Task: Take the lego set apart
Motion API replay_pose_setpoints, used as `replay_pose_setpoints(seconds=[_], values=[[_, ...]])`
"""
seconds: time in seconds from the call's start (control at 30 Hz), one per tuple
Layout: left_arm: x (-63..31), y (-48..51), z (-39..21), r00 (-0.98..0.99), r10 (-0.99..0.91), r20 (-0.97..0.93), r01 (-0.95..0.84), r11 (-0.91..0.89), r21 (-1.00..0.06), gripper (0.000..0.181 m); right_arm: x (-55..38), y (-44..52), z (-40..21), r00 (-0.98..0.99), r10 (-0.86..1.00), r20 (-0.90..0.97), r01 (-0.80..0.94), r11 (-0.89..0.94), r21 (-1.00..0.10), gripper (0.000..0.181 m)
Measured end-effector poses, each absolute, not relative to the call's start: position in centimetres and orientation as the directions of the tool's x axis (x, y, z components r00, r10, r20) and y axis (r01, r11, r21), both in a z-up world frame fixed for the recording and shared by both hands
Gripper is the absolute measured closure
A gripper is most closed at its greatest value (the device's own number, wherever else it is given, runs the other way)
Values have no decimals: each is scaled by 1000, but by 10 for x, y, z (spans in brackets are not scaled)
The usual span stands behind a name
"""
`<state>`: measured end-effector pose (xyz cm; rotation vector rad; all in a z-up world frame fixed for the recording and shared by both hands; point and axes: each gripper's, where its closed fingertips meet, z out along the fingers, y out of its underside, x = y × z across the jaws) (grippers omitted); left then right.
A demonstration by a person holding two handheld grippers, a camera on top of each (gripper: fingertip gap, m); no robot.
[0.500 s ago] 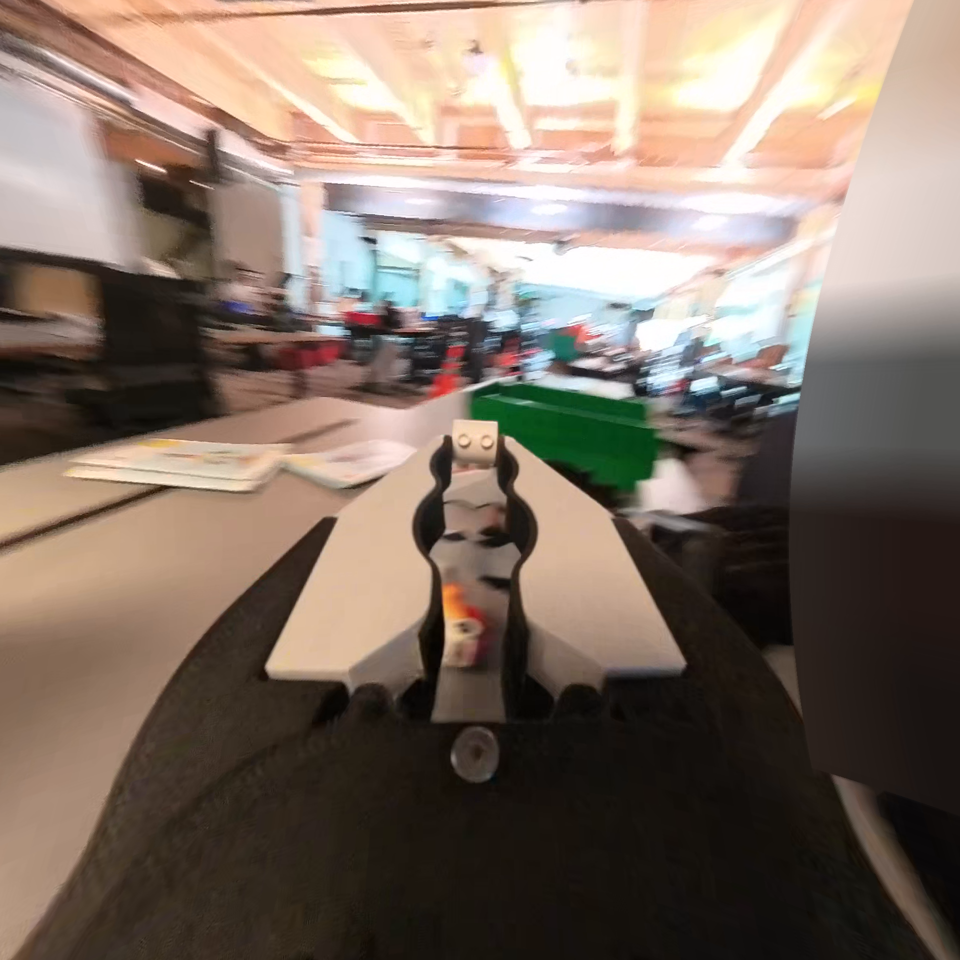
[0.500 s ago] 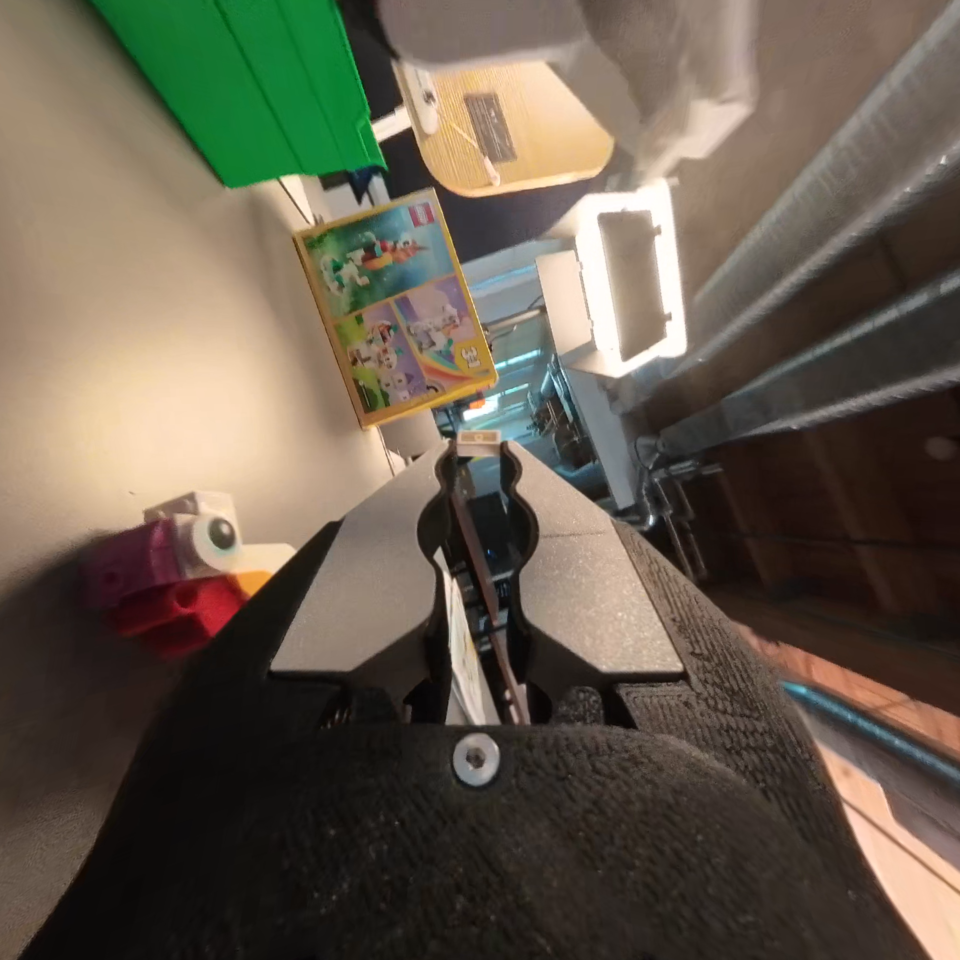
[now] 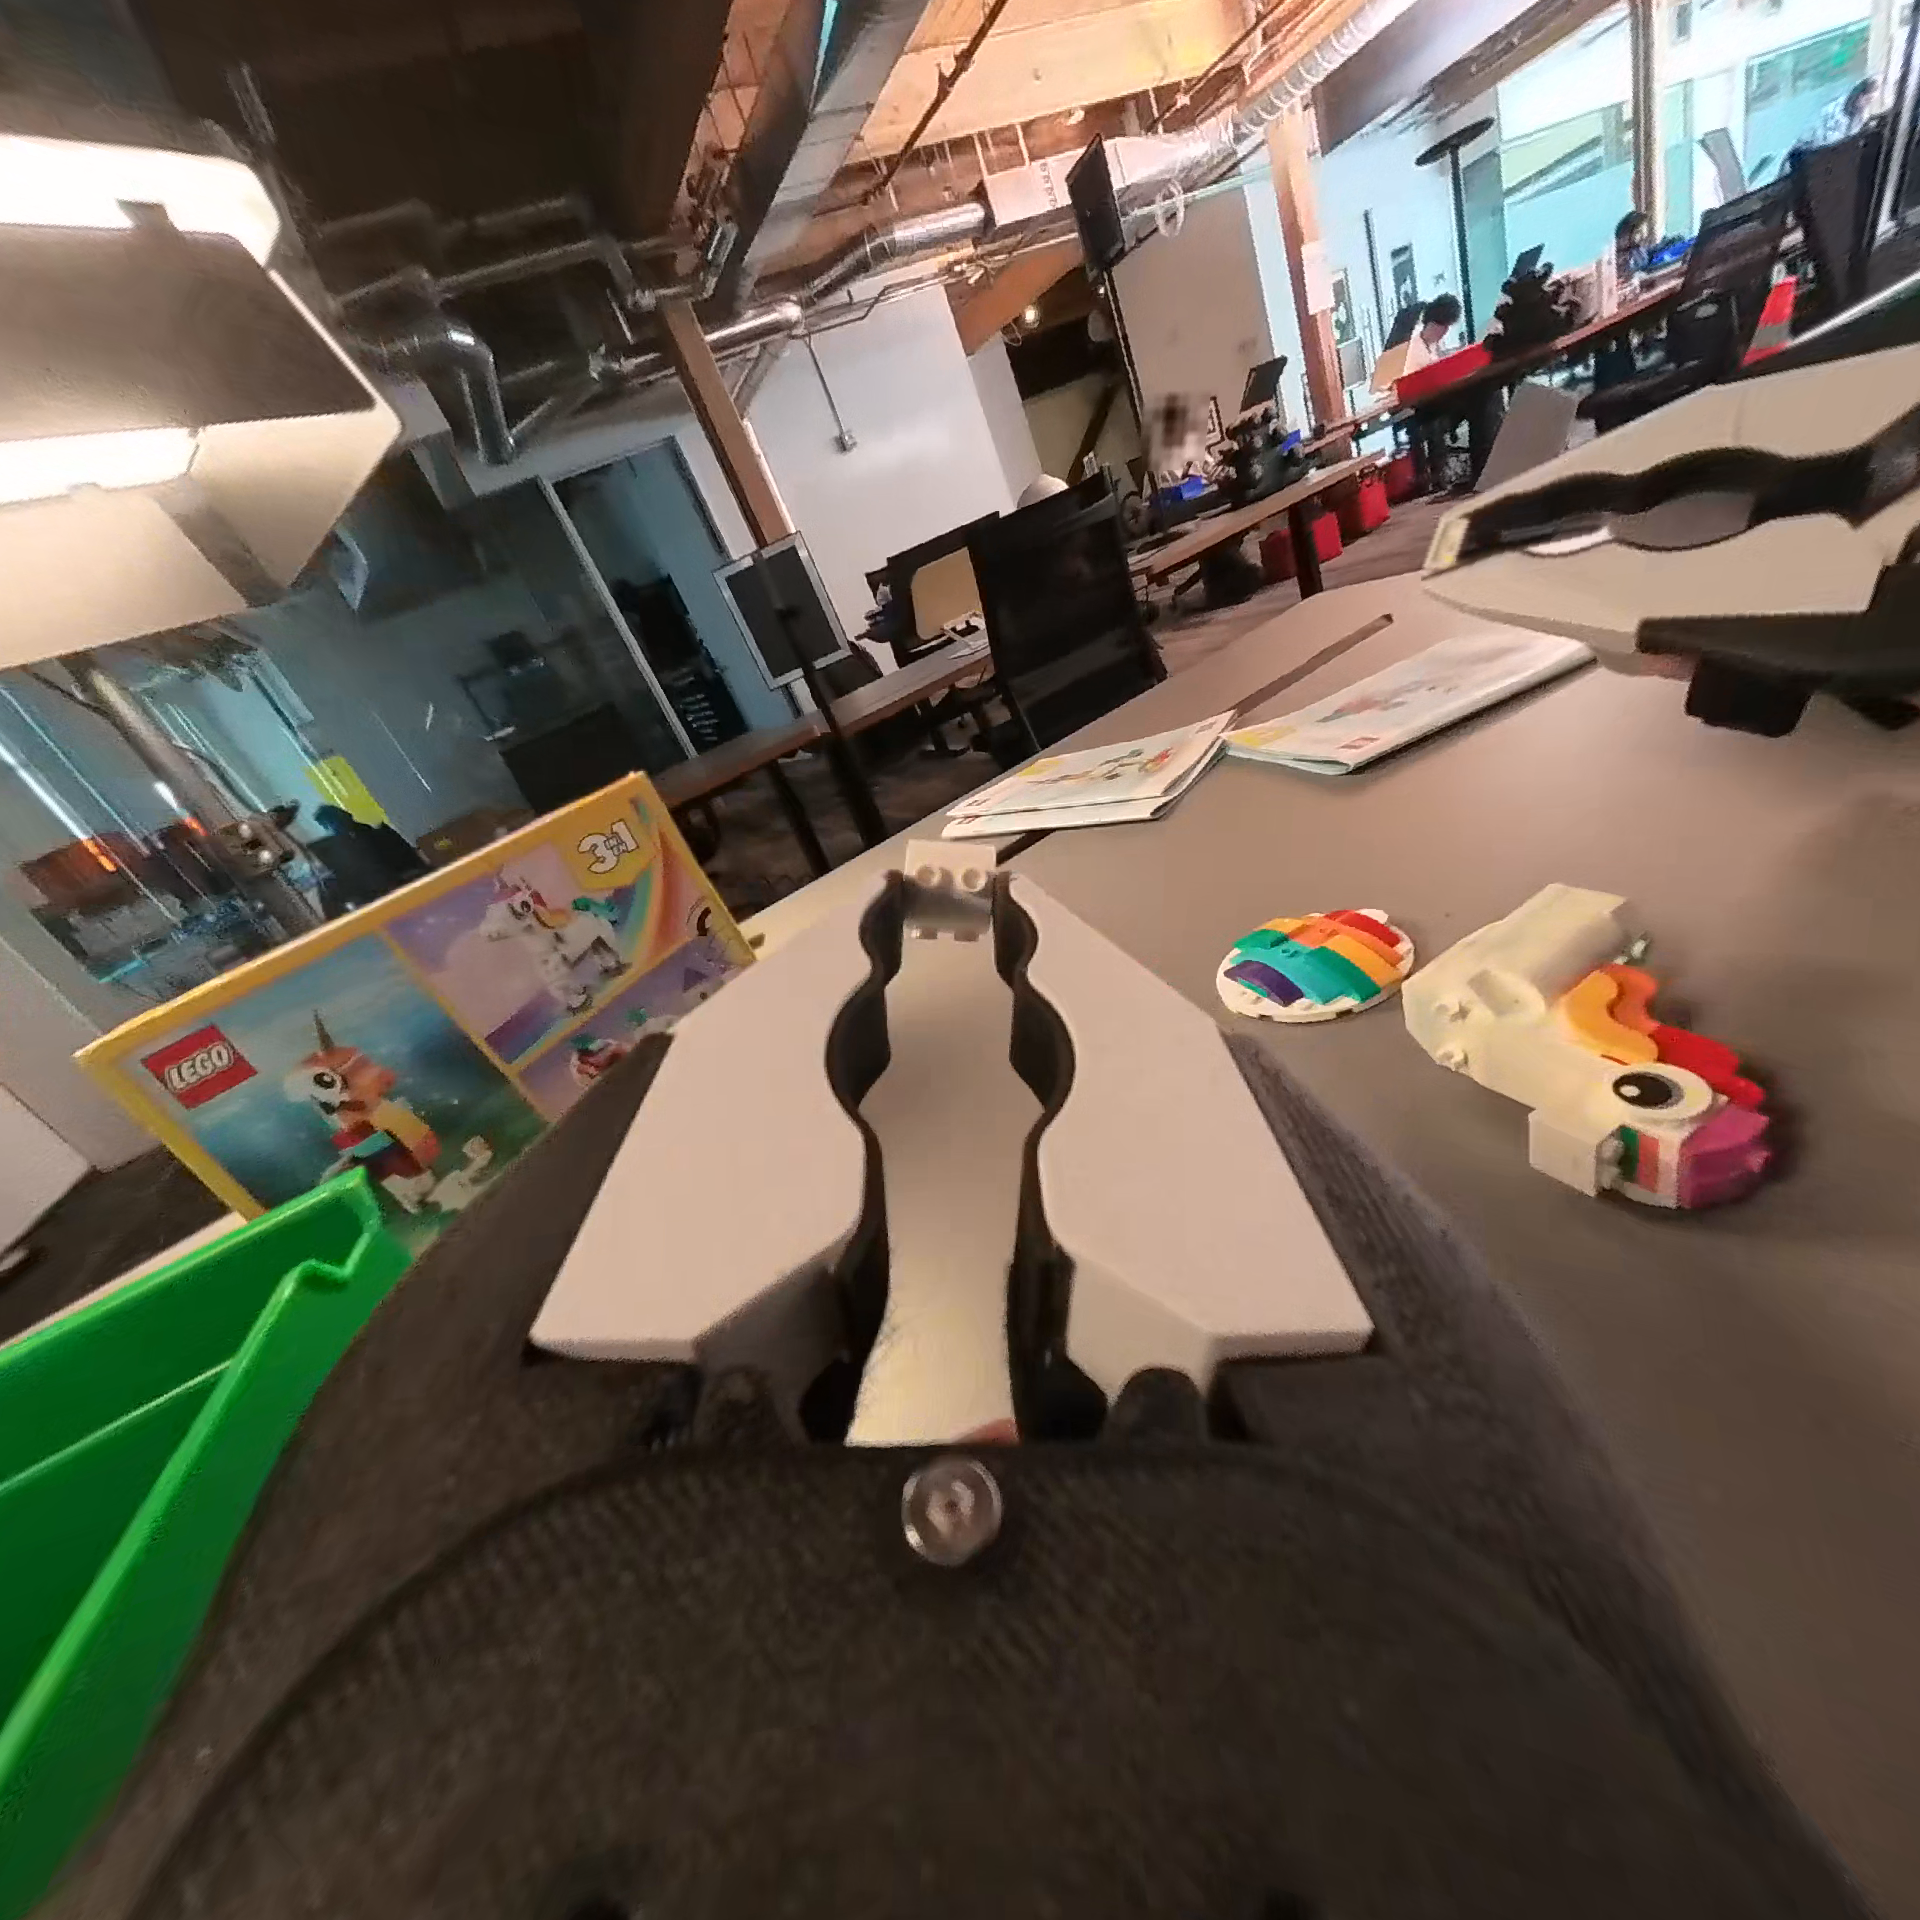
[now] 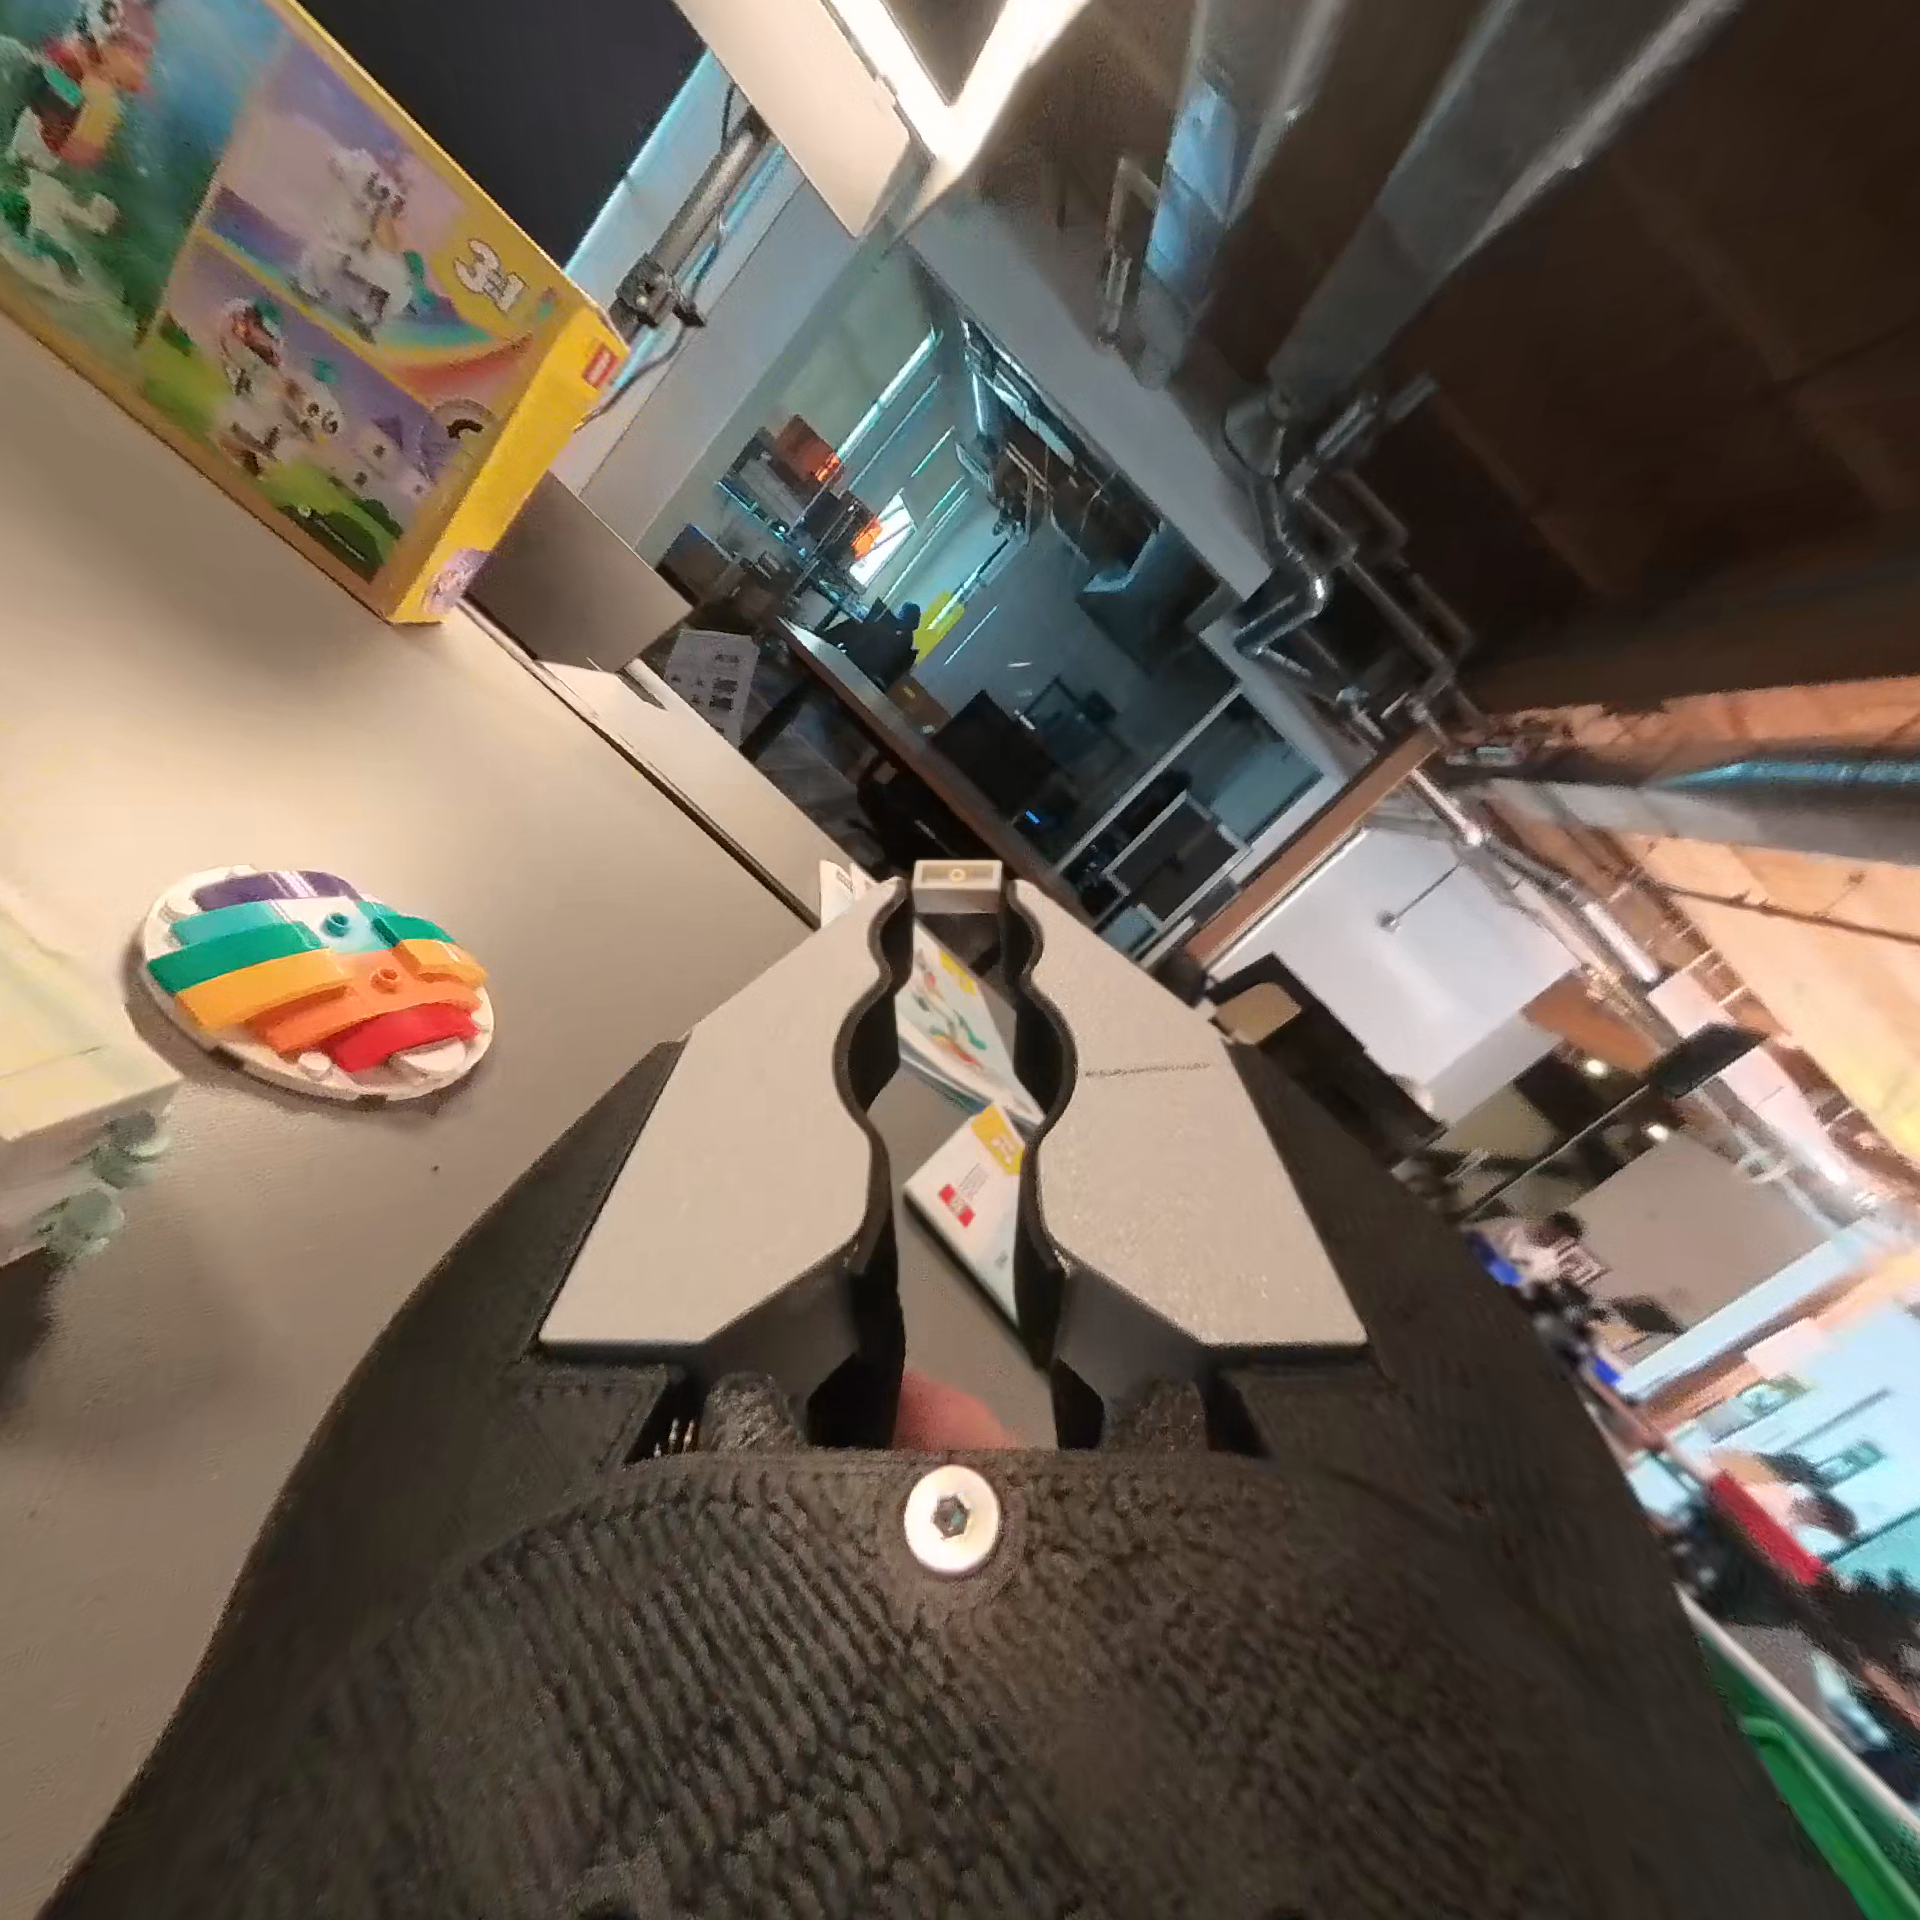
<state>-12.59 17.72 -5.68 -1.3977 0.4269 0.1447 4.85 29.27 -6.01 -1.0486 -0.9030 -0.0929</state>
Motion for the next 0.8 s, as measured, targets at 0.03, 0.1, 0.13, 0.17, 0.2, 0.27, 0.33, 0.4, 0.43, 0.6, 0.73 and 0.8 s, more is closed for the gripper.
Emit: replay_pose_setpoints(seconds=[0.03, 0.1, 0.13, 0.17, 0.2, 0.27, 0.33, 0.4, 0.43, 0.6, 0.73, 0.8], values=[[-124, 178, -58, 912, -156, -379, -349, 186, -918, 165, 50, 293, -60, 656, 338, 675, 464, 525, -713, 167], [-119, 179, -61, 900, -180, -396, -364, 189, -912, 165, 49, 293, -60, 656, 347, 671, 456, 526, -718, 167], [-120, 179, -61, 896, -165, -412, -382, 184, -906, 165, 48, 291, -61, 653, 355, 669, 449, 529, -720, 166], [-121, 179, -62, 889, -145, -434, -407, 183, -895, 165, 47, 290, -61, 651, 363, 667, 442, 533, -721, 167], [-122, 179, -61, 881, -120, -458, -433, 187, -882, 164, 46, 289, -60, 649, 368, 666, 437, 536, -722, 167], [-124, 176, -56, 863, -65, -501, -479, 212, -852, 165, 45, 288, -60, 648, 379, 661, 427, 538, -727, 167], [-120, 172, -53, 843, -39, -536, -513, 238, -825, 166, 44, 286, -59, 651, 391, 651, 411, 539, -735, 167], [-112, 168, -51, 838, -41, -543, -517, 253, -818, 168, 44, 286, -58, 655, 404, 638, 393, 539, -745, 167], [-107, 165, -50, 838, -49, -544, -514, 266, -816, 170, 45, 286, -58, 659, 410, 631, 384, 537, -751, 167], [-108, 163, -48, 838, -28, -545, -520, 259, -814, 181, 49, 286, -55, 678, 435, 592, 345, 524, -779, 167], [-128, 172, -66, 928, -80, -363, -353, 117, -928, 174, 49, 285, -55, 679, 451, 579, 327, 520, -789, 167], [-131, 177, -75, 955, -129, -266, -259, 65, -964, 168, 49, 284, -57, 672, 467, 575, 321, 516, -794, 167]])
